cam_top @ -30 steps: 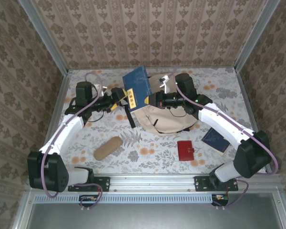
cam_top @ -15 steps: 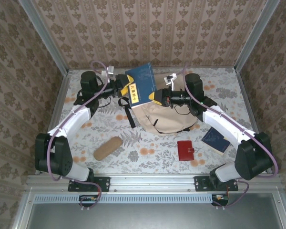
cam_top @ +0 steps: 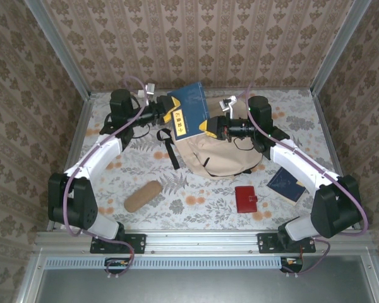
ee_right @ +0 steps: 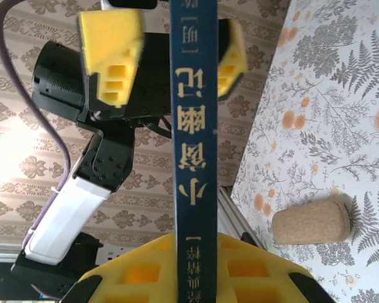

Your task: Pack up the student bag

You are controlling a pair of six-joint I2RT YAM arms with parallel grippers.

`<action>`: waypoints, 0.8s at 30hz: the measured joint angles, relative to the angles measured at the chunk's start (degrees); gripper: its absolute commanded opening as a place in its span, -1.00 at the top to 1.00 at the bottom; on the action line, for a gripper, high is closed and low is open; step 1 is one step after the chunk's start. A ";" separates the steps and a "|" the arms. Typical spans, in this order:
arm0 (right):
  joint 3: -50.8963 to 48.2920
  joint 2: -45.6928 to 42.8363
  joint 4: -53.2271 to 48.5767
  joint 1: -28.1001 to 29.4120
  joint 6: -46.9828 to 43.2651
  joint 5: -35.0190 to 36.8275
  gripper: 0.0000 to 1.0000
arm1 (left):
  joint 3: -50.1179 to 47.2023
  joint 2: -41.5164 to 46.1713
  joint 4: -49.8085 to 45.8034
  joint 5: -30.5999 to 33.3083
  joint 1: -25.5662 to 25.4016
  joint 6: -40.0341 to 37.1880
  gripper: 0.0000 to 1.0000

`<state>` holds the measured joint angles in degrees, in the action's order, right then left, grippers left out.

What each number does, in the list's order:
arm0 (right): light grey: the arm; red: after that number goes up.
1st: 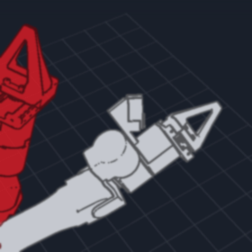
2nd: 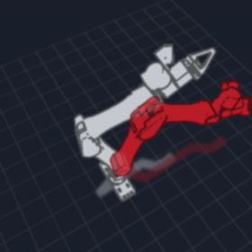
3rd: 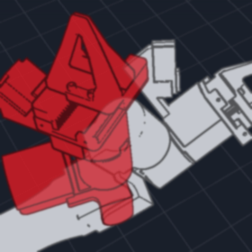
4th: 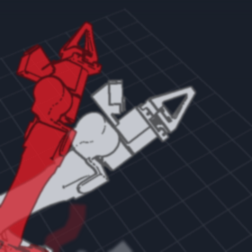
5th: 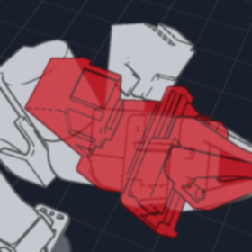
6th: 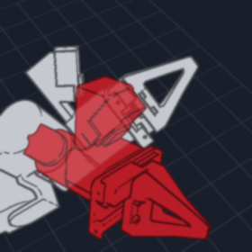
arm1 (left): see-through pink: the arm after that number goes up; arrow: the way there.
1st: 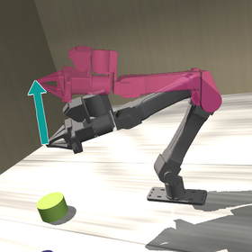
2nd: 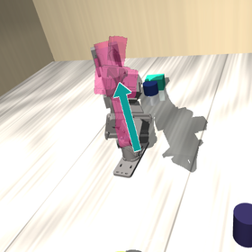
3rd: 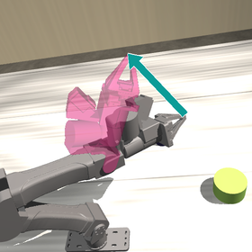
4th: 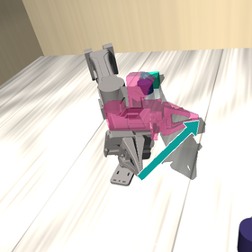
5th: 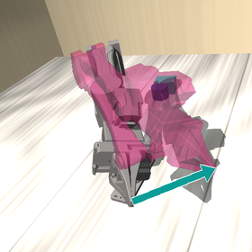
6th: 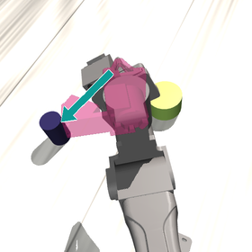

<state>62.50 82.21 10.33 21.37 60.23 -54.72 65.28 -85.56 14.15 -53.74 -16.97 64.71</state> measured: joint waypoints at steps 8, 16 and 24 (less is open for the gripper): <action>0.00 0.00 1.18 0.00 1.57 -1.14 0.83 | 0.96 -0.63 -3.85 0.87 -0.20 -2.01 -0.07; 0.00 0.87 0.00 -0.11 1.05 -0.83 0.47 | 0.79 -0.76 0.33 0.79 -0.20 0.68 0.74; -6.62 -1.88 4.90 0.59 5.18 10.97 -0.38 | -1.73 -0.39 2.12 9.97 -3.17 3.30 1.00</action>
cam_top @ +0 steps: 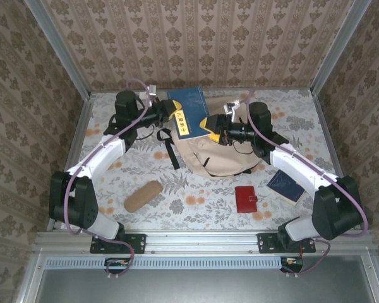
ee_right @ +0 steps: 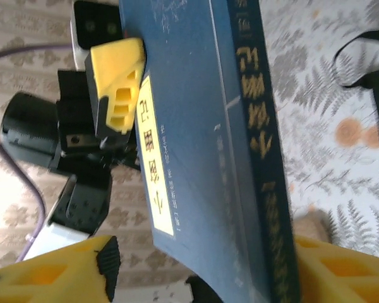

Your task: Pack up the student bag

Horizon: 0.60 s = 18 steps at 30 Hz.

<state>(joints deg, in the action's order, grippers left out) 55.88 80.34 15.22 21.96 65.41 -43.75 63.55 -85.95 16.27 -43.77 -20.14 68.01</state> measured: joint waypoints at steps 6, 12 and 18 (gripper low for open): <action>-5.22 -0.98 11.37 4.61 8.96 13.18 -0.24 | -2.95 1.97 2.03 11.15 -3.45 4.11 1.00; -7.21 1.20 20.68 9.11 15.39 23.74 0.04 | -3.74 4.22 2.64 19.61 -5.27 6.25 1.00; -7.74 2.40 23.28 9.99 18.62 30.12 0.39 | -5.31 5.16 2.54 23.63 -6.51 7.52 1.00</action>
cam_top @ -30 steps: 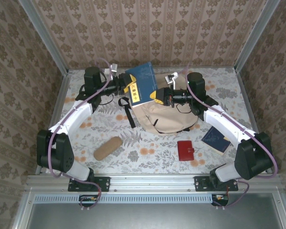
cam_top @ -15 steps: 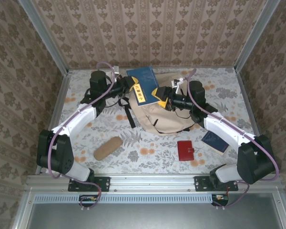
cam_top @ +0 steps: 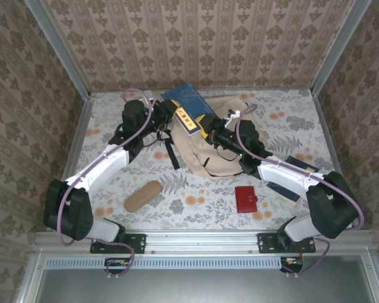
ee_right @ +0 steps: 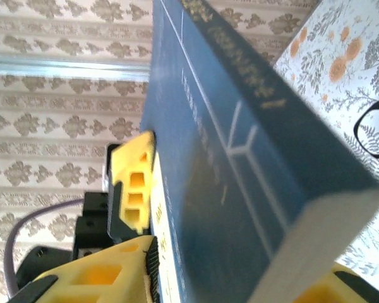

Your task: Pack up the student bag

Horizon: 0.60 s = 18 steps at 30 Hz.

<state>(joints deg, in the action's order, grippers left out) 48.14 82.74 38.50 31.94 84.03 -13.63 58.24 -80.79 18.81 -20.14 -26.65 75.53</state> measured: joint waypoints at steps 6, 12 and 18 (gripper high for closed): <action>-0.02 -0.07 -0.37 -0.02 0.04 2.14 0.83 | -0.13 0.00 -0.59 0.68 -0.74 0.90 0.44; 0.02 -3.87 -12.92 -2.05 -4.87 3.04 0.89 | 0.76 -0.02 -11.23 0.17 -1.16 -3.74 -0.40; 1.42 -14.80 -35.91 -8.87 -16.79 5.92 0.88 | 4.63 -0.02 -27.43 2.80 -3.65 -16.20 -0.43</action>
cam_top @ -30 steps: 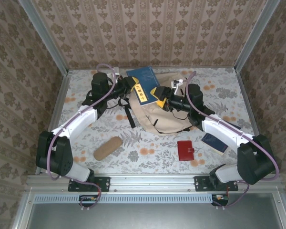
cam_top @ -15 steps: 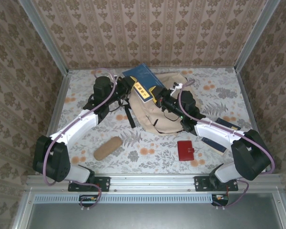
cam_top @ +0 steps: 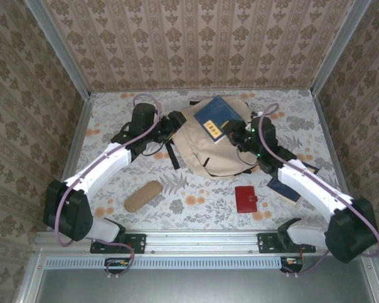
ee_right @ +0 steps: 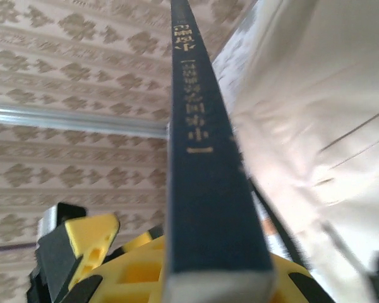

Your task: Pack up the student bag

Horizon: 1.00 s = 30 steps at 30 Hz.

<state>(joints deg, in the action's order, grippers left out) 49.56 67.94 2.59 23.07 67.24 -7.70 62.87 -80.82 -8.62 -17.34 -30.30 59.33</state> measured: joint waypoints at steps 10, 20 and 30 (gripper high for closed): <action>2.49 -12.83 -28.13 -14.29 -16.20 2.89 0.87 | 15.74 -9.88 -18.88 11.08 -16.61 -21.20 -0.40; 2.40 -19.21 -41.18 -26.01 -22.14 3.54 0.87 | 30.58 -29.33 -25.03 13.81 -28.13 -35.23 -0.32; 0.57 -21.11 -45.46 -27.54 -24.09 4.55 0.86 | 46.34 -46.60 -32.72 12.50 -30.91 -42.03 -0.26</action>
<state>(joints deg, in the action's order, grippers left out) 50.13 46.83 -42.87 -4.47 43.16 -3.16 109.21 -127.42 -41.34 -4.84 -61.21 17.30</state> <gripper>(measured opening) 0.135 0.644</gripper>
